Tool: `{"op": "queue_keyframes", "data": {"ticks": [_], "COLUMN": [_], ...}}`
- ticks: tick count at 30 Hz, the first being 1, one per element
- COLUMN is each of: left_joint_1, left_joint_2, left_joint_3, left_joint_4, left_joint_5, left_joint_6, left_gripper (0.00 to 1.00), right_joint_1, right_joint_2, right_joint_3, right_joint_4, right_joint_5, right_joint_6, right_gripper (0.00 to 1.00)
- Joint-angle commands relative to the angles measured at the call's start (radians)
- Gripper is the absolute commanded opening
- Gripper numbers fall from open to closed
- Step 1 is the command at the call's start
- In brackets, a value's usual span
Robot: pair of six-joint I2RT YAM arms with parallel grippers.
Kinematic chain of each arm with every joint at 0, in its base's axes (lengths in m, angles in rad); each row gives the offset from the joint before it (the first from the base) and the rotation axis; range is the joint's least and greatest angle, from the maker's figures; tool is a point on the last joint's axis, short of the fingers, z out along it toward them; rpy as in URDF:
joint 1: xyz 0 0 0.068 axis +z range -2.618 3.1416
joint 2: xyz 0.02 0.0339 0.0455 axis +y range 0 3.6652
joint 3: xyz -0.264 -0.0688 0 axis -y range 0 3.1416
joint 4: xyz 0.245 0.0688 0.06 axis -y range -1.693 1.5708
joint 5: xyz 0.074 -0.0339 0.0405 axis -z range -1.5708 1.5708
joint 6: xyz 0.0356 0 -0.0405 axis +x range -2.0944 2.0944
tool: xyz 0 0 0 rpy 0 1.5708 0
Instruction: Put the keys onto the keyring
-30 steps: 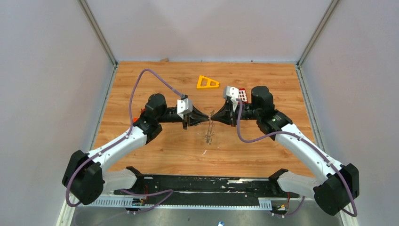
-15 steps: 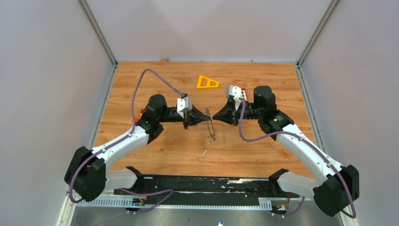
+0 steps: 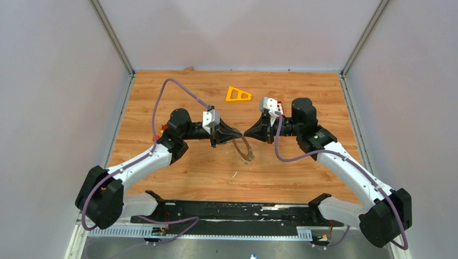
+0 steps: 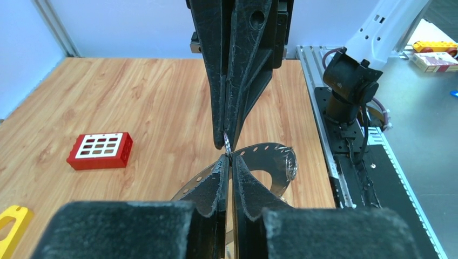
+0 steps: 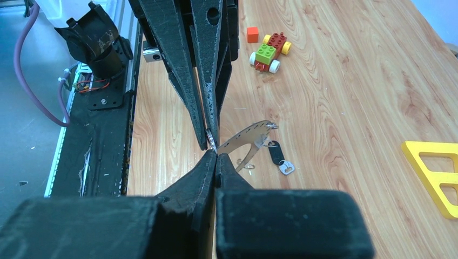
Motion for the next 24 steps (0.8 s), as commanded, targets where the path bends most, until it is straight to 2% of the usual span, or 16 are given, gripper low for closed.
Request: {"op": "queue_keyframes", "data": {"ticks": [1, 5, 8, 11, 13, 16, 19, 24], "left_joint_1": [-0.006, -0.006, -0.007, -0.006, -0.007, -0.021, -0.040, -0.088], "left_joint_2": [-0.003, 0.000, 0.000, -0.009, -0.021, -0.024, -0.002, 0.010], "left_joint_3": [-0.001, -0.001, -0.001, 0.006, 0.046, 0.183, 0.336, 0.488], "left_joint_4": [0.077, 0.085, 0.085, 0.035, -0.134, -0.577, -0.951, -1.235], "left_joint_5": [0.032, 0.033, 0.030, 0.016, -0.002, -0.102, -0.216, -0.392], "left_joint_6": [-0.020, -0.025, -0.028, -0.007, 0.084, 0.349, 0.534, 0.590], "left_gripper": [0.10, 0.08, 0.00, 0.00, 0.00, 0.00, 0.00, 0.00], "right_joint_1": [0.005, 0.006, 0.006, 0.006, 0.005, 0.006, 0.006, 0.006], "right_joint_2": [0.006, 0.011, 0.014, 0.014, 0.009, -0.008, -0.032, -0.043], "right_joint_3": [0.004, 0.004, 0.002, 0.000, 0.002, 0.007, 0.004, 0.004], "right_joint_4": [0.058, 0.059, 0.057, 0.048, 0.026, -0.022, -0.039, -0.048], "right_joint_5": [-0.031, -0.035, -0.035, -0.017, 0.009, 0.052, 0.099, 0.127], "right_joint_6": [0.016, 0.016, 0.010, -0.009, -0.035, -0.089, -0.124, -0.147], "right_gripper": [0.00, 0.00, 0.00, 0.00, 0.07, 0.23, 0.34, 0.38]}}
